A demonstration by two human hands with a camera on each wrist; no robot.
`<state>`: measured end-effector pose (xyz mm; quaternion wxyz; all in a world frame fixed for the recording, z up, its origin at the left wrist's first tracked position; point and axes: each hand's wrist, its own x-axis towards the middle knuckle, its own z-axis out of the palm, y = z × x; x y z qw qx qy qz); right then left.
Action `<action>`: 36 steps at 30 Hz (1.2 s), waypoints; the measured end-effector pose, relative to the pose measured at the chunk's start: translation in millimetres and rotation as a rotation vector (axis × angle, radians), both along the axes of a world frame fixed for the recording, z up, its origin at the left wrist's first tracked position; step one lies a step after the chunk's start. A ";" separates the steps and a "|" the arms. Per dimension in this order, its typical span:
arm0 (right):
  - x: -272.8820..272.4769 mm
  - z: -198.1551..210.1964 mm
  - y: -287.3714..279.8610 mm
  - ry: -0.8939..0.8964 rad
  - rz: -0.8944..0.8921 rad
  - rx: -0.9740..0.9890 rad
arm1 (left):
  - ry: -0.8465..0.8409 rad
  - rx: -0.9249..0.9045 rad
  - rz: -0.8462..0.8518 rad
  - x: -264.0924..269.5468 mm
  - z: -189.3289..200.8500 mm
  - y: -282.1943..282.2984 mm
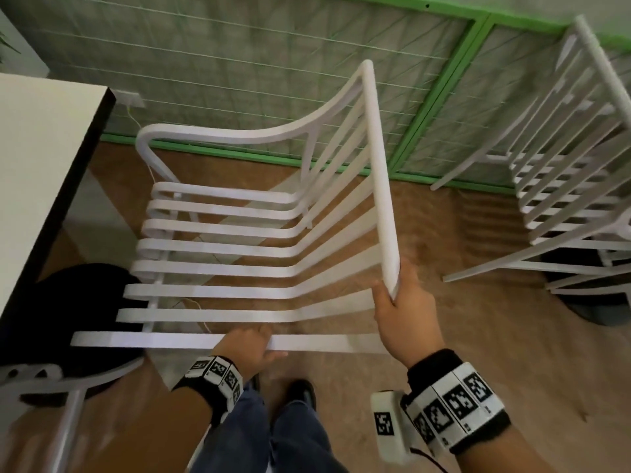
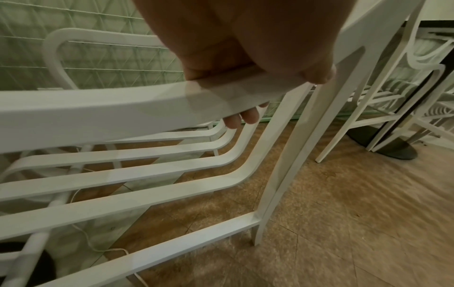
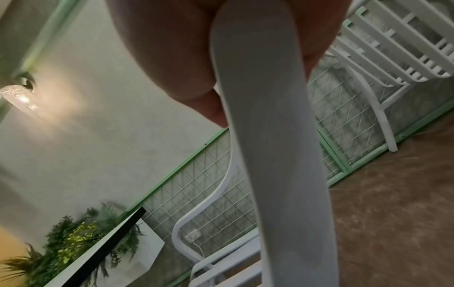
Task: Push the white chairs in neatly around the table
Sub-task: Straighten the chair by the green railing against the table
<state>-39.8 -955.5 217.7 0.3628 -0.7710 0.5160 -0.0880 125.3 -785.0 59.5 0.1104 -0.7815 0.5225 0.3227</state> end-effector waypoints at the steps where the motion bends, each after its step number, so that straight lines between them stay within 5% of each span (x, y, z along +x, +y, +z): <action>1: 0.3 0.3 -0.3 -0.003 0.001 0.001 | -0.013 0.000 -0.006 -0.7 1.4 -0.8; 20: 44.0 -3.5 70.4 -0.069 0.068 0.012 | -0.016 0.011 0.013 46.1 3.0 75.3; 36: 48.2 3.6 83.3 -0.029 -0.004 0.030 | 0.021 0.002 0.063 48.5 -16.1 86.5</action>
